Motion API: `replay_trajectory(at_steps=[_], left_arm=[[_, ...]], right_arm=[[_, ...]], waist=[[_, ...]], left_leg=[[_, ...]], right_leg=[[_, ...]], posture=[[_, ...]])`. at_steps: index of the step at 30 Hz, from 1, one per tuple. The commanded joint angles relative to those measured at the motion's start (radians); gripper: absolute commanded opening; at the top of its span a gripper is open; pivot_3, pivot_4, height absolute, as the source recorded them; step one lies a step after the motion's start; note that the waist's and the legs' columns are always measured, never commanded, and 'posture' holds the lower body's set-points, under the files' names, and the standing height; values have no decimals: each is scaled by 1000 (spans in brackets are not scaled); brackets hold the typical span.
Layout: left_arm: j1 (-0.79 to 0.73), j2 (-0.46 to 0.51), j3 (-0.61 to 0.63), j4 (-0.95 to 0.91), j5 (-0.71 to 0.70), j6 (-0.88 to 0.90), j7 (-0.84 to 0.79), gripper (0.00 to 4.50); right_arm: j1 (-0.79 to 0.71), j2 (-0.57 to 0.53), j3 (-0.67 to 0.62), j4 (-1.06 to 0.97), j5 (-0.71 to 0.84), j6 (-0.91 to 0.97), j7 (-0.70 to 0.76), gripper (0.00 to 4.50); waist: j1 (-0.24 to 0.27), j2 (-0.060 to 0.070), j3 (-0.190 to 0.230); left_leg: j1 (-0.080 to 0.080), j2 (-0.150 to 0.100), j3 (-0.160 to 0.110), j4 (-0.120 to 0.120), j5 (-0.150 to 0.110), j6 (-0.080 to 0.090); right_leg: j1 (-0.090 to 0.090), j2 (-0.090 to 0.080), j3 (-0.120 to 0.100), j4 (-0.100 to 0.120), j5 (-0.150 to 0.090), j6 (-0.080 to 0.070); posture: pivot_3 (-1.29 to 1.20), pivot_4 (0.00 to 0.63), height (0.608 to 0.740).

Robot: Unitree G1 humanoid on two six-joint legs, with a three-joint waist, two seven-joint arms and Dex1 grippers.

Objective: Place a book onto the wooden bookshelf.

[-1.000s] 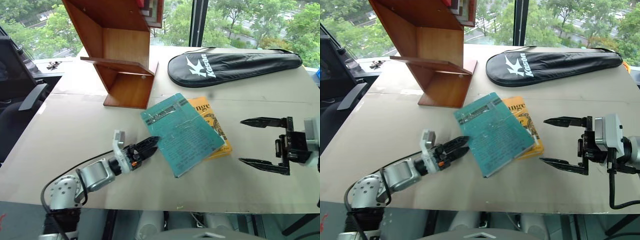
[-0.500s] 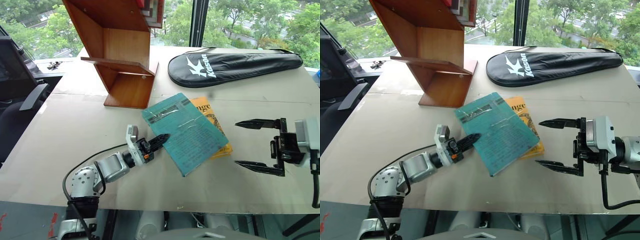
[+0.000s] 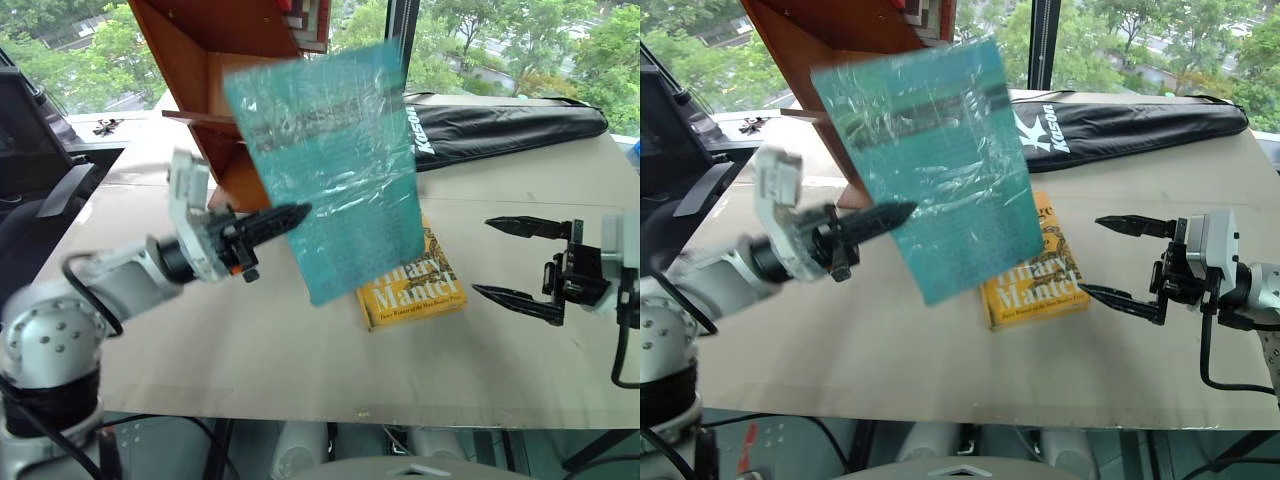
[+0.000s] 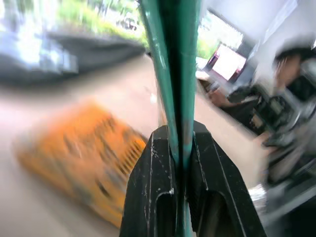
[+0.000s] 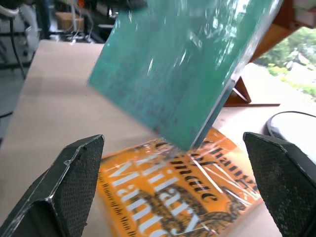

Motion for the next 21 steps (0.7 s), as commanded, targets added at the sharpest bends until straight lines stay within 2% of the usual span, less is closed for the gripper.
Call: replay_trajectory(at_steps=[1,4,8,11,15,17,21], left_arm=[[-201,128,-145,15,410,-277,-167,55],[-377,239,-299,130,763,-451,-225,55],[-580,259,-382,259,892,-405,-304,55],[-625,353,-446,299,1042,-405,-421,55],[-634,428,-514,422,1232,-368,-492,55],[-644,423,-562,473,1325,-405,-530,55],[-719,339,-638,567,1448,-500,-602,55]], right_arm=[[-68,3,-4,37,-10,-33,-7,4500],[-126,7,-2,83,-24,-50,-11,4500],[-157,20,11,143,-52,-89,-4,4500],[-179,37,32,180,-68,-116,4,4500],[-224,59,53,211,-84,-148,6,4500],[-250,72,44,230,-75,-167,9,4500],[-302,92,5,224,-15,-161,-12,4500]], waist=[[-2,0,1],[-6,2,1],[-5,2,2],[-9,2,2],[-12,3,3],[-10,3,4],[-2,3,4]], left_leg=[[0,0,0,0,0,0],[1,-1,2,-3,0,0],[1,1,3,-6,0,0],[-7,2,6,-6,0,0],[-14,3,7,-1,0,0],[-15,3,7,-1,0,0],[-16,3,7,1,0,0]], right_leg=[[0,1,2,0,1,2],[-1,4,4,-1,1,2],[-4,6,8,-1,1,3],[-14,7,11,1,0,5],[-21,8,13,3,-1,7],[-22,8,13,2,-1,7],[-21,7,12,3,-1,7]], posture=[[0,150,740],[0,150,740],[0,150,740],[0,150,740],[0,150,740],[0,150,740],[0,150,740]])
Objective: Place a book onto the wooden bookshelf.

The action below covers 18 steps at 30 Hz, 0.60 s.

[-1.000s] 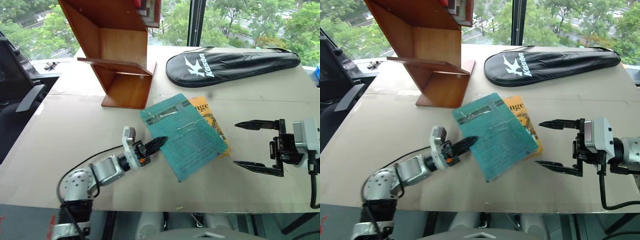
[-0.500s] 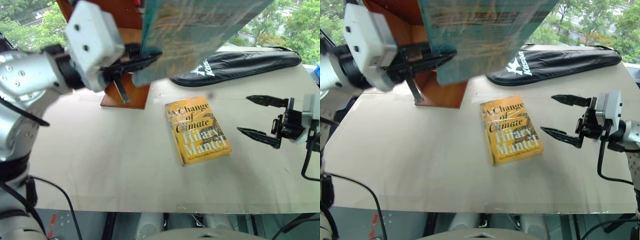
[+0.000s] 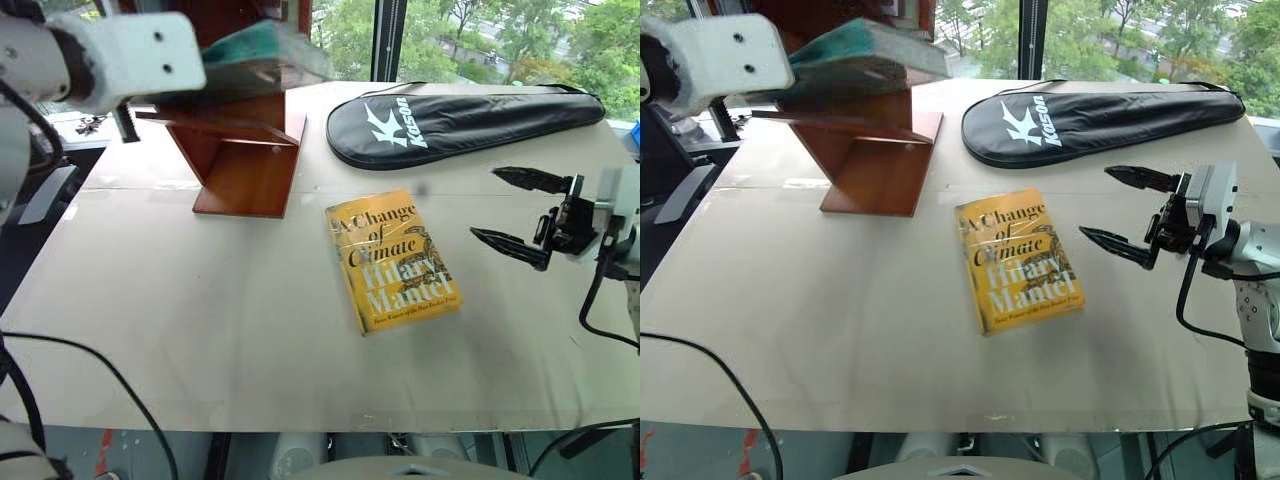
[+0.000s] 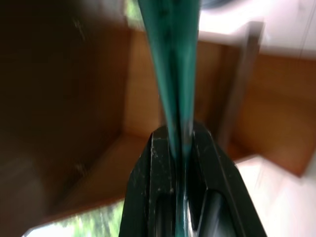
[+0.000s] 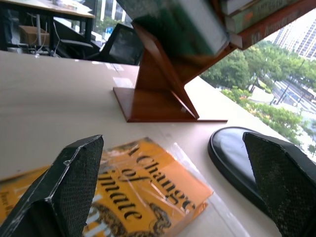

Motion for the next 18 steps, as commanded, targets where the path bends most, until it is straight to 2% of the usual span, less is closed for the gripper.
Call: replay_trajectory(at_steps=[1,7,11,15,18], left_arm=[[-74,-22,-24,86,104,-43,-81,55],[-134,-122,-55,227,143,-101,-184,55],[-99,-128,-29,228,158,-123,-226,55],[-60,-122,87,173,83,-43,-242,1480],[-21,-112,245,-3,-108,233,-343,2822]], right_arm=[[-28,0,-76,-41,70,1,-34,4500],[-3,0,-98,-82,92,28,-82,4500],[7,-2,-102,-118,109,56,-109,4500],[4,-12,-104,-131,126,85,-117,4500],[1,-26,-108,-120,135,98,-104,4500]], waist=[[0,0,0],[-6,1,0],[-6,1,-1],[-14,1,-1],[-19,0,0]], left_leg=[[0,0,0,0,0,0],[2,0,0,1,0,0],[3,0,0,2,0,0],[5,0,1,3,0,0],[3,0,0,4,0,0]], right_leg=[[0,0,0,0,0,0],[0,0,0,3,0,1],[0,-1,1,7,0,0],[0,-1,3,11,0,0],[-1,-1,2,12,0,1]], posture=[[0,150,740],[0,150,740],[0,150,740],[0,150,740],[0,150,740]])
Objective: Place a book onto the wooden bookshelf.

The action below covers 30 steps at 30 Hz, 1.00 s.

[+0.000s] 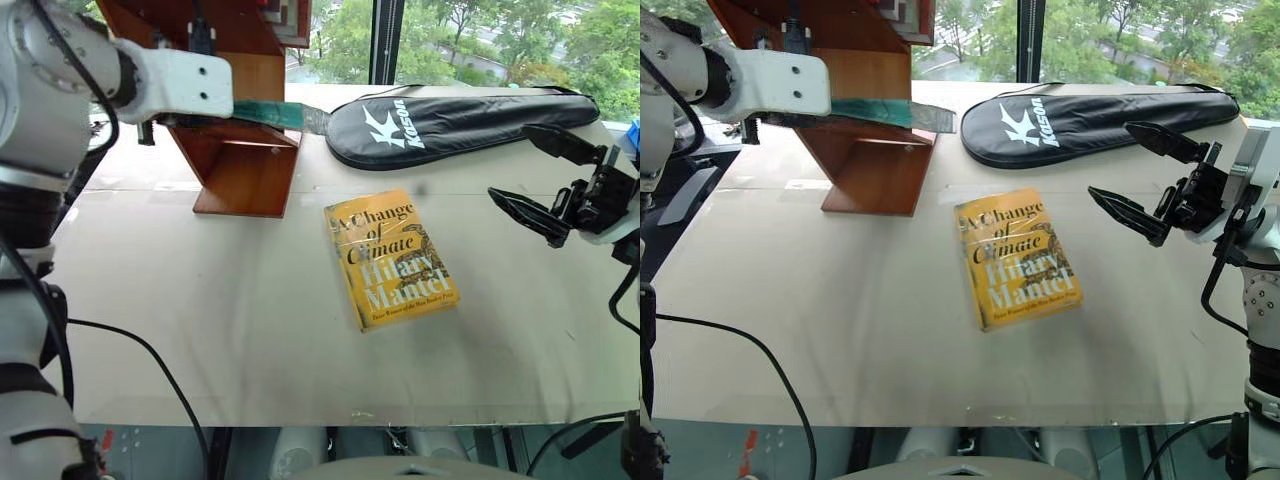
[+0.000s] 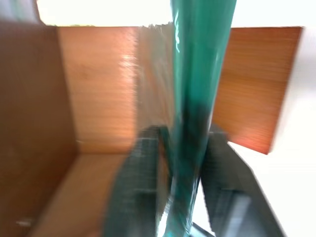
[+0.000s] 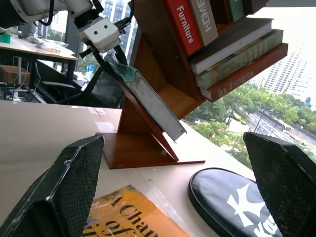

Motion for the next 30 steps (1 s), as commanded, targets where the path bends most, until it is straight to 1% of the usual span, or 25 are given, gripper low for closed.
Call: replay_trajectory(at_steps=[1,3,5,6,7,9,11,12,13,15,17,18,19,20,22,24,25,27,29,30], left_arm=[[22,40,219,-210,-225,284,-107,2822],[58,69,292,-284,-309,372,-132,2822],[124,110,420,-376,-432,514,-172,2822],[131,116,478,-424,-520,650,-189,2822],[158,103,539,-488,-603,760,-193,2822],[187,8,641,-609,-740,991,-150,2822],[257,-118,706,-724,-786,1060,-43,2822],[294,-218,744,-773,-796,1074,28,2822],[360,-310,754,-821,-795,1037,103,2822],[459,-434,727,-867,-830,1067,193,2822],[561,-558,693,-900,-779,949,339,2822],[603,-606,692,-908,-776,912,385,2822],[679,-638,682,-910,-755,857,426,2822],[761,-649,671,-906,-734,806,450,2822],[930,-633,646,-886,-693,675,459,2822],[1068,-628,666,-829,-676,562,456,2822],[1132,-610,690,-788,-677,496,415,2822],[1198,-587,744,-709,-709,452,388,2822],[1261,-550,762,-641,-715,378,345,2822],[1280,-541,773,-615,-726,360,339,3083]], right_arm=[[-8,-23,-37,-16,27,8,8,4500],[-4,-29,-42,-10,30,9,18,4500],[1,-32,-44,7,31,7,36,4500],[3,-34,-47,14,34,8,45,4500],[1,-36,-49,23,38,9,53,4500],[-3,-41,-53,37,42,11,68,4500],[-2,-47,-58,45,45,13,79,4500],[3,-53,-60,48,41,15,84,4500],[14,-62,-63,49,35,17,90,4500],[55,-84,-72,48,14,23,96,4500],[140,-113,-90,55,-32,16,105,4500],[179,-124,-101,61,-49,13,104,4500],[237,-138,-118,75,-83,0,101,4500],[298,-148,-139,85,-114,-22,112,4500],[407,-160,-179,92,-153,-44,124,4500],[493,-167,-223,106,-176,-48,118,4500],[551,-165,-252,113,-198,-60,117,4500],[641,-154,-302,115,-217,-79,127,4500],[712,-147,-340,115,-231,-99,136,4500],[744,-146,-354,121,-247,-115,138,4500]], waist=[[-2,-1,1],[-5,-1,1],[-10,-1,0],[-12,-1,0],[-11,-1,1],[-11,-1,0],[-3,1,0],[2,2,-1],[6,2,-1],[8,-3,1],[12,-3,-1],[16,-2,-2],[15,-3,-2],[15,-3,-2],[13,-2,-2],[9,-2,-2],[8,-2,-2],[12,-2,-2],[13,-1,-3],[13,-1,-3]], left_leg=[[-1,0,0,1,0,0],[-2,0,0,1,0,0],[-2,0,0,1,0,0],[-2,0,0,0,0,0],[-2,0,-1,0,0,0],[-2,0,-1,1,0,0],[0,0,-2,1,0,0],[1,-1,-2,2,0,0],[3,-1,-3,2,0,0],[5,-2,-4,3,0,0],[4,0,-5,4,0,0],[5,0,-5,4,0,0],[7,-1,-4,4,0,0],[7,-1,-4,3,0,0],[8,-1,-3,2,0,0],[11,-1,-1,-2,0,0],[12,-1,-1,-3,0,0],[14,-1,-1,-4,0,0],[15,0,-1,-4,-2,3],[15,0,-1,-4,-2,4]], right_leg=[[0,0,0,0,0,0],[0,-1,-1,-2,0,0],[0,-1,0,-2,0,1],[0,-1,0,-3,-1,1],[0,-1,0,-2,-1,1],[0,-1,-1,-2,-1,1],[2,-2,-1,-2,-1,2],[4,-3,-2,-1,-2,3],[5,-3,-2,-1,-2,3],[7,-3,-1,3,-1,2],[6,-2,-1,4,0,1],[7,-2,-1,3,0,0],[9,-5,0,3,-1,1],[9,-6,1,3,0,1],[9,-6,2,2,0,0],[9,-6,5,1,-1,0],[9,-5,6,1,-1,0],[10,-5,6,2,-1,-1],[10,-4,6,2,-1,-1],[11,-4,6,2,-1,-1]], posture=[[0,150,740],[0,150,740],[0,150,740],[0,150,740],[0,150,740],[0,150,740],[0,150,740],[0,150,740],[0,150,740],[0,150,740],[0,150,740],[0,150,740],[0,150,740],[0,150,740],[0,150,740],[0,150,740],[0,150,740],[0,150,740],[0,150,740],[0,150,740]])
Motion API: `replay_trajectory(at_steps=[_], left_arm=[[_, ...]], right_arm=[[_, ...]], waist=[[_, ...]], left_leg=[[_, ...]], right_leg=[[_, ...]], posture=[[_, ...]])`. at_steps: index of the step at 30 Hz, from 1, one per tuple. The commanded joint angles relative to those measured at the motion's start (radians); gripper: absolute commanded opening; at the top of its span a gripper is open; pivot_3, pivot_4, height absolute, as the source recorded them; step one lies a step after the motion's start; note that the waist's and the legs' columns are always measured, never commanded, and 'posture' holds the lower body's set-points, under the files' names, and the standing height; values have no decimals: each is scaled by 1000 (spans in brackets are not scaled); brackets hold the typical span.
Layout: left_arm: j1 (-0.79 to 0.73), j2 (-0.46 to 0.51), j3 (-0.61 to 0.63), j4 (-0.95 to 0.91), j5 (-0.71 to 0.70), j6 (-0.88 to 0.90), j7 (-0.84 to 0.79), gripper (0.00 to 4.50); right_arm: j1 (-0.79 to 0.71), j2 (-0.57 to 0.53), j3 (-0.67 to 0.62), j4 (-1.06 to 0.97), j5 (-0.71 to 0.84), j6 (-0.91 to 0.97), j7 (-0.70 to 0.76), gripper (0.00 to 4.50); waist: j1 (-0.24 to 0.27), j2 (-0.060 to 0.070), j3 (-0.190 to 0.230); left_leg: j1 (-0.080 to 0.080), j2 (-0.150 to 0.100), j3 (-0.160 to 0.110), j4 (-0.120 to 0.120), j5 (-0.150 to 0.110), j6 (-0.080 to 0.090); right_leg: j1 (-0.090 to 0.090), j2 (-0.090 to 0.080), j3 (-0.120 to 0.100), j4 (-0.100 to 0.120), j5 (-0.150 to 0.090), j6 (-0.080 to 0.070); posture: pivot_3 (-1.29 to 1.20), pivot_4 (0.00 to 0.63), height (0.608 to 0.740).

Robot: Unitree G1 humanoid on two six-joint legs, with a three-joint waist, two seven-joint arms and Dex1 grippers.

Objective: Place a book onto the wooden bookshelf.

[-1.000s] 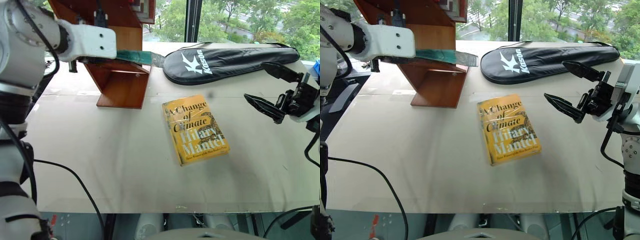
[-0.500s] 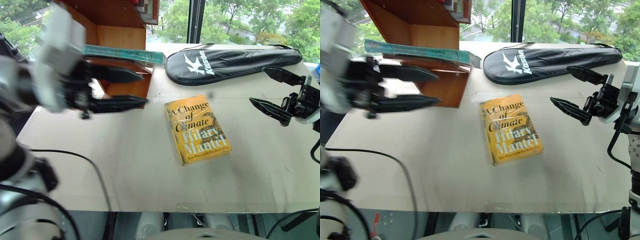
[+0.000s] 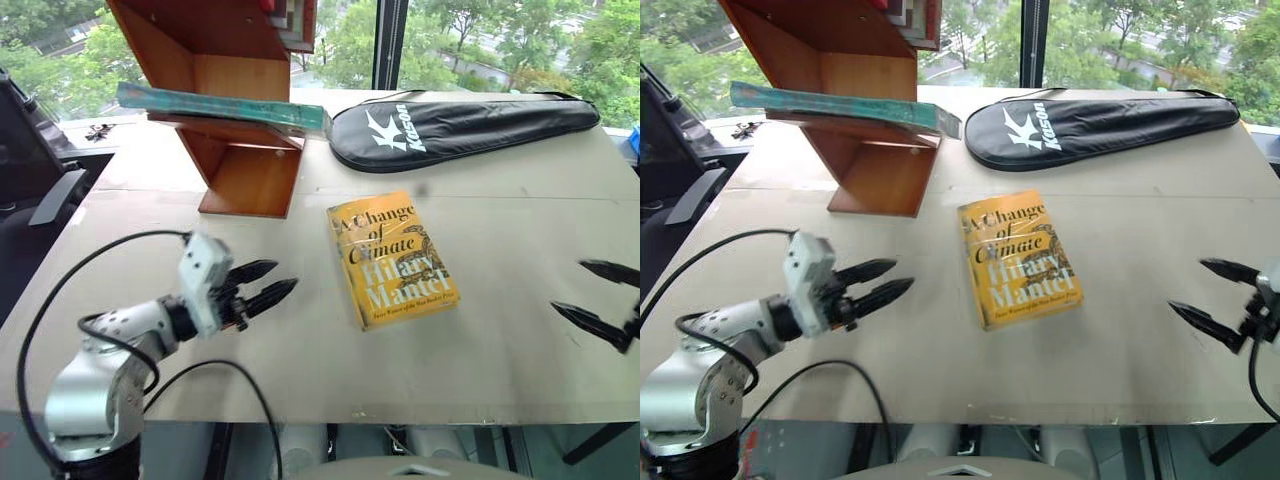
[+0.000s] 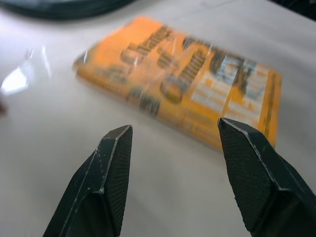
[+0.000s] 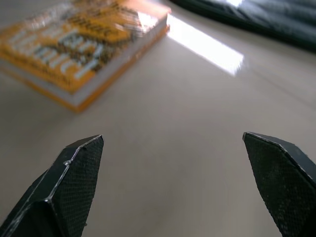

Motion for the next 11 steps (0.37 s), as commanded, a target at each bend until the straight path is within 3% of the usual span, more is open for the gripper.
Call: replay_trajectory(at_steps=[1,4,11], left_arm=[[59,51,46,88,-21,-134,-55,3347],[89,64,21,119,2,-206,-23,4414],[118,77,1,136,-43,-254,-13,4414]], right_arm=[[84,6,-89,-14,-26,-56,19,4500],[117,13,-115,-11,-12,-66,25,4500],[103,14,-110,-35,6,-44,5,4500]], waist=[[0,0,0],[0,-1,-1],[-1,-2,-3]], left_leg=[[0,0,0,0,0,0],[2,0,1,1,0,1],[2,1,0,1,0,1]], right_leg=[[0,0,0,0,0,0],[3,-1,0,-1,-1,-3],[4,-1,0,-3,0,-5]], posture=[[0,150,740],[0,150,740],[0,150,740]])
